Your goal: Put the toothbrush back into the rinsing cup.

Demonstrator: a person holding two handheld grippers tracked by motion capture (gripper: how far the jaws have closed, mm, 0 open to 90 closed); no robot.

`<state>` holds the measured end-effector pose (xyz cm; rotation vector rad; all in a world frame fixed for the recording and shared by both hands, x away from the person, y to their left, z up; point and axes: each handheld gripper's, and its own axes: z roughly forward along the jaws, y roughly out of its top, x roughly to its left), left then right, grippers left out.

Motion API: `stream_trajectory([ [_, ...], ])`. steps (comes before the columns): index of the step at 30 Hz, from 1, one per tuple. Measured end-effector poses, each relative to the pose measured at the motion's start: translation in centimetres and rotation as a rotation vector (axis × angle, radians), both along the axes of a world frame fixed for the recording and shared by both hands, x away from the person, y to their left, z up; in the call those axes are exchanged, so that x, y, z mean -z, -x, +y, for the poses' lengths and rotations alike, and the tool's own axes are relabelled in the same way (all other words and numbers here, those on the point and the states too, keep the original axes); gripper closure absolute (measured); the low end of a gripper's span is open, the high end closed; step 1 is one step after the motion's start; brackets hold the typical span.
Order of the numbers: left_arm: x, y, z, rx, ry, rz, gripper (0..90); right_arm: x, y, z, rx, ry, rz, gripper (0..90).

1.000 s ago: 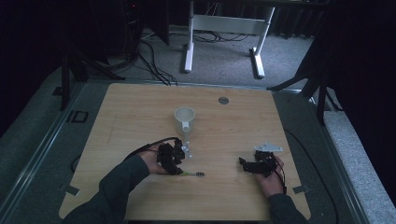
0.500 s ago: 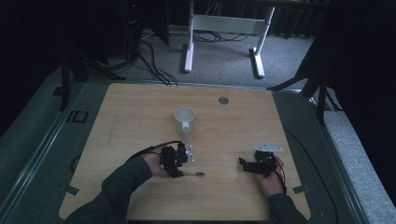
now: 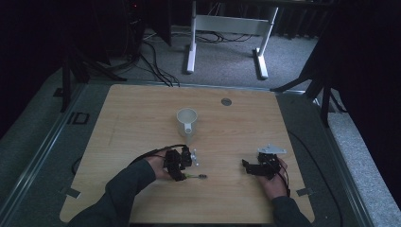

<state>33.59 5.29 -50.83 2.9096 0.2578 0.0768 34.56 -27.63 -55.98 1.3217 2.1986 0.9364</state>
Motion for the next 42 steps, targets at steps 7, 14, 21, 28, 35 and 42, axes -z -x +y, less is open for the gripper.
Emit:
stream_trajectory([
  [7,0.28,0.04,-0.24,0.011,-0.018,0.002,60.9,0.0,0.0,0.0,0.0,0.0,0.0,15.9],
  [14,0.65,0.07,-0.39,0.017,-0.041,0.002,61.5,0.0,0.0,0.0,0.0,0.0,0.0,15.9],
  [21,0.8,0.03,-0.42,0.016,-0.052,0.004,62.2,0.0,0.0,0.0,0.0,0.0,0.0,15.9],
  [28,0.9,0.06,-0.48,0.022,-0.063,0.0,63.3,0.0,0.0,0.0,0.0,0.0,0.0,15.9],
  [35,0.88,0.04,-0.51,0.022,-0.072,0.003,63.9,0.0,0.0,0.0,0.0,0.0,0.0,15.9],
  [42,0.88,-0.03,-0.63,0.024,-0.08,0.016,64.5,0.0,0.0,0.0,0.0,0.0,0.0,15.9],
])
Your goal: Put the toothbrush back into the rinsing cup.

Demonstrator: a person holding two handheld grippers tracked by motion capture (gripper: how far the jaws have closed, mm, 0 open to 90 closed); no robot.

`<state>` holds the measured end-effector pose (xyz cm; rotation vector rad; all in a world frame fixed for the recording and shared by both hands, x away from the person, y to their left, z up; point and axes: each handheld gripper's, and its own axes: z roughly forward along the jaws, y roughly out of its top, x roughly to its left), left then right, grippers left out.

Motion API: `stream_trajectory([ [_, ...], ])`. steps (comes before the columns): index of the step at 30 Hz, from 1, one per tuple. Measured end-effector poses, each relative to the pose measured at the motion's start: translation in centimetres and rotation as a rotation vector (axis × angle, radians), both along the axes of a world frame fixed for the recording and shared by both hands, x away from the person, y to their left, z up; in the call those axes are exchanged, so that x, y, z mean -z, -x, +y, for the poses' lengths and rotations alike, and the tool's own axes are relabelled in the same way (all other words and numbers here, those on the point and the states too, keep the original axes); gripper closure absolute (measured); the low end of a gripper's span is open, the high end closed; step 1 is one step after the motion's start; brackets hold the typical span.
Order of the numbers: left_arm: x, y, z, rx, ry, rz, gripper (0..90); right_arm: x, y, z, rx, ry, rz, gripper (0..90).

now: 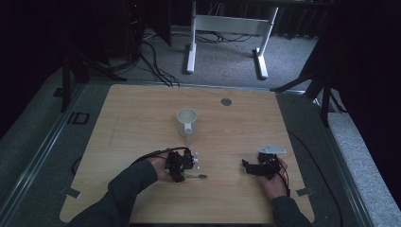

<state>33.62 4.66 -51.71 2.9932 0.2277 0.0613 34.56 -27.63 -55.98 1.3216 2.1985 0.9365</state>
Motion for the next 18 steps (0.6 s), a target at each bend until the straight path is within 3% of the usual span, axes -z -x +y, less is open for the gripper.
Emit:
stream_trajectory([
  [18,-0.01,-0.33,-0.24,-0.01,-0.022,0.032,64.7,0.0,-0.04,0.04,-0.004,0.0,0.0,15.9],
])
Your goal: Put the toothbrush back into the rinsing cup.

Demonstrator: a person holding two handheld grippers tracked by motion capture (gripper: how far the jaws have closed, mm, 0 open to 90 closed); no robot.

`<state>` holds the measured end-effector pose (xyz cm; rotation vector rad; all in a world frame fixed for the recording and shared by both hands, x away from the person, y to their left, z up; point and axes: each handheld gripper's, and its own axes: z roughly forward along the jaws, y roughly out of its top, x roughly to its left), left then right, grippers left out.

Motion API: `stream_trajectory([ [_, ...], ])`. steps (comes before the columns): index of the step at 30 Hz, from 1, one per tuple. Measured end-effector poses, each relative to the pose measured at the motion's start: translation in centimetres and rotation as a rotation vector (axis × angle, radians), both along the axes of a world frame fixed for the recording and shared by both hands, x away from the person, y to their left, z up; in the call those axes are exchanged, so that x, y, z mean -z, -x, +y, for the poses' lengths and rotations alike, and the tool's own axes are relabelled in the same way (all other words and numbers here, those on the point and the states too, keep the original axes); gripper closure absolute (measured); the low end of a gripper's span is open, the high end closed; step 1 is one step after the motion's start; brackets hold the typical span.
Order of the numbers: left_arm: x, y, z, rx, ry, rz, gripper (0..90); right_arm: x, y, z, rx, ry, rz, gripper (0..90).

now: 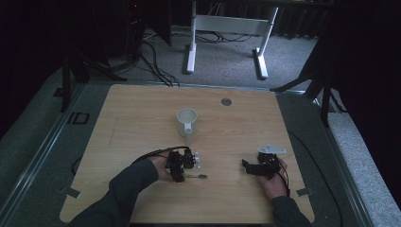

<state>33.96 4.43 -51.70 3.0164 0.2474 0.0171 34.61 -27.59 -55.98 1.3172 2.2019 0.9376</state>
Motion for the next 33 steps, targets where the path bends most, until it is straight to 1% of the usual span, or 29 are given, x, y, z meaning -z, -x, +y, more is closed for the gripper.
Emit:
stream_trajectory([
  [10,-0.02,-0.14,-0.13,-0.002,-0.008,0.001,67.6,0.0,-0.01,0.01,-0.001,0.0,0.0,15.9],
  [13,-0.03,-0.12,-0.32,0.003,-0.017,0.004,68.8,0.0,-0.01,0.02,-0.001,0.0,0.0,15.9],
  [17,-0.06,-0.2,-0.76,0.016,-0.04,0.007,70.1,0.0,-0.02,0.02,-0.001,0.0,0.0,15.9],
  [20,-0.08,-0.29,-0.84,0.018,-0.04,0.008,71.0,0.0,-0.02,0.02,-0.001,0.0,0.0,15.9],
  [23,-0.06,-0.33,-0.82,0.01,-0.036,0.009,72.7,0.0,-0.02,0.03,-0.001,0.0,0.0,15.9],
  [28,-0.08,-0.3,-0.87,0.01,-0.042,0.01,76.0,0.0,-0.01,0.02,-0.002,0.0,0.0,15.9],
  [33,-0.08,-0.28,-0.93,0.009,-0.045,0.013,77.4,0.0,-0.01,0.03,-0.002,0.0,0.0,15.9],
])
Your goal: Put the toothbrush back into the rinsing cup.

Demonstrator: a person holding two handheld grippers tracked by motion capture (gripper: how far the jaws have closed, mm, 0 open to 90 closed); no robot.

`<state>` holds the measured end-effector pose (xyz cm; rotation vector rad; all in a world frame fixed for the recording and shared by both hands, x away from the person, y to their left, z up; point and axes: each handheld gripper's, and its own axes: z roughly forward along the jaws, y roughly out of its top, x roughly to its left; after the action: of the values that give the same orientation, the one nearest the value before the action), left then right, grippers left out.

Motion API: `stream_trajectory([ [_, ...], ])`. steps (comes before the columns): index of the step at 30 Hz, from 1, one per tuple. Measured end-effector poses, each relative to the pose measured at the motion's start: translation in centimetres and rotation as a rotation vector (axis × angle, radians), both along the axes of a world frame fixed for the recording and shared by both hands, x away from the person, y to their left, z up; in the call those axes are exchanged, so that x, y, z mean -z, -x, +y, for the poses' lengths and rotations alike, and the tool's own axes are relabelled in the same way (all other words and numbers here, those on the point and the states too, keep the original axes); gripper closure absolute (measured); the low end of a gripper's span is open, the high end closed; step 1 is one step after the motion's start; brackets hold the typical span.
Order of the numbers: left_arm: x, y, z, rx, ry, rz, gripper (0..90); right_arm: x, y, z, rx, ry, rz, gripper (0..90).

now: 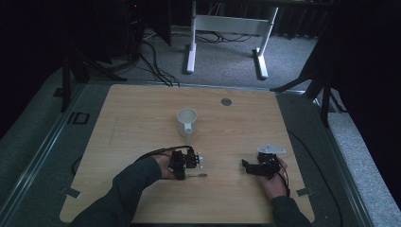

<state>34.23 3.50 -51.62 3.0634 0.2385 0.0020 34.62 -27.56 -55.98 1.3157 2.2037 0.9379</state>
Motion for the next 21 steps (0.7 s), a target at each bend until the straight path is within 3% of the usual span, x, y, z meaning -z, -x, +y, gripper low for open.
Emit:
stream_trajectory([
  [14,-0.01,-0.01,0.12,-0.004,0.008,0.008,79.3,0.0,0.0,0.0,0.0,0.0,0.0,15.9],
  [21,-0.03,-0.01,0.14,0.0,0.011,-0.011,79.4,0.0,0.0,0.0,0.0,0.0,0.0,15.9],
])
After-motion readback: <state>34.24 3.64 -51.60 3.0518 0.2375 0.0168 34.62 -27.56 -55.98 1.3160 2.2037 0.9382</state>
